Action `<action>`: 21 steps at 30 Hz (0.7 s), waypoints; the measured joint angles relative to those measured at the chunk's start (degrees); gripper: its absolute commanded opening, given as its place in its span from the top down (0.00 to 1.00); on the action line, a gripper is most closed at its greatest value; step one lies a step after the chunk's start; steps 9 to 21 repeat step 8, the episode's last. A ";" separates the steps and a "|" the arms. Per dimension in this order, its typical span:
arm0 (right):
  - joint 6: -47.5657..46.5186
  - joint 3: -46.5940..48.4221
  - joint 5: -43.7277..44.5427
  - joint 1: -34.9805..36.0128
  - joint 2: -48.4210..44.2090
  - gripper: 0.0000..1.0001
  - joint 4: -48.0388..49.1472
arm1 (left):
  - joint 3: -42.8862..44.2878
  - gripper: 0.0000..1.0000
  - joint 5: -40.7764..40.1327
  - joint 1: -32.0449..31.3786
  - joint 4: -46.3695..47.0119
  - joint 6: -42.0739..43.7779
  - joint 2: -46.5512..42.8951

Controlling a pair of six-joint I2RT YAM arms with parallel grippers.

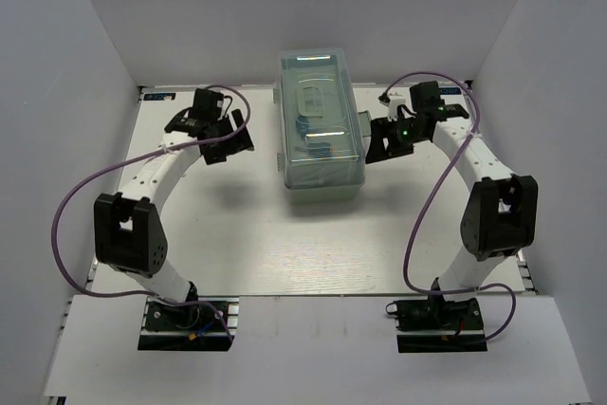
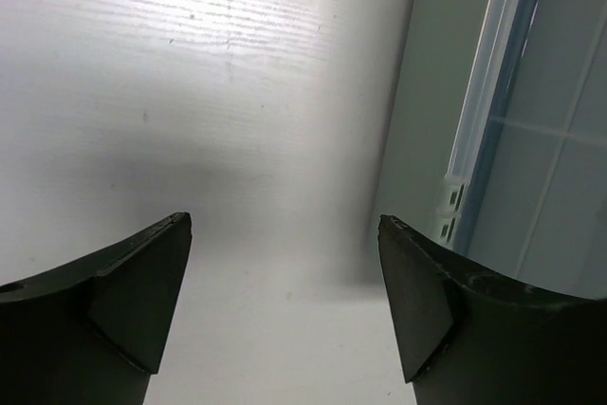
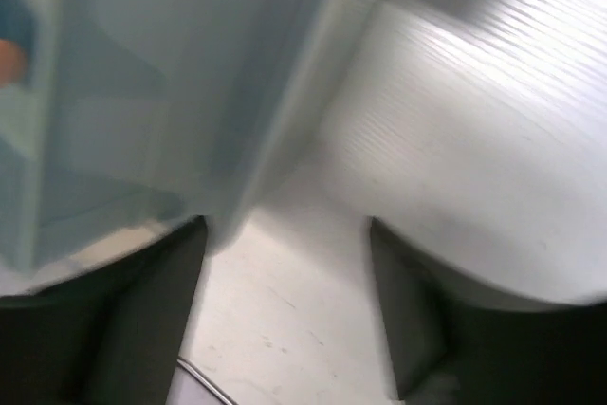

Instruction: Sort the tools into containers

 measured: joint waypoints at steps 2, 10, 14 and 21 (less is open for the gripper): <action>-0.76 -1.38 4.50 0.11 -1.57 0.13 -0.31 | -2.34 0.08 -0.55 0.00 0.02 0.92 -2.71; 0.72 -5.70 17.27 0.11 -10.97 0.10 -0.70 | -11.89 0.00 -2.01 -0.07 2.47 6.38 -16.28; 0.72 -5.70 17.27 0.11 -10.97 0.10 -0.70 | -11.89 0.00 -2.01 -0.07 2.47 6.38 -16.28; 0.72 -5.70 17.27 0.11 -10.97 0.10 -0.70 | -11.89 0.00 -2.01 -0.07 2.47 6.38 -16.28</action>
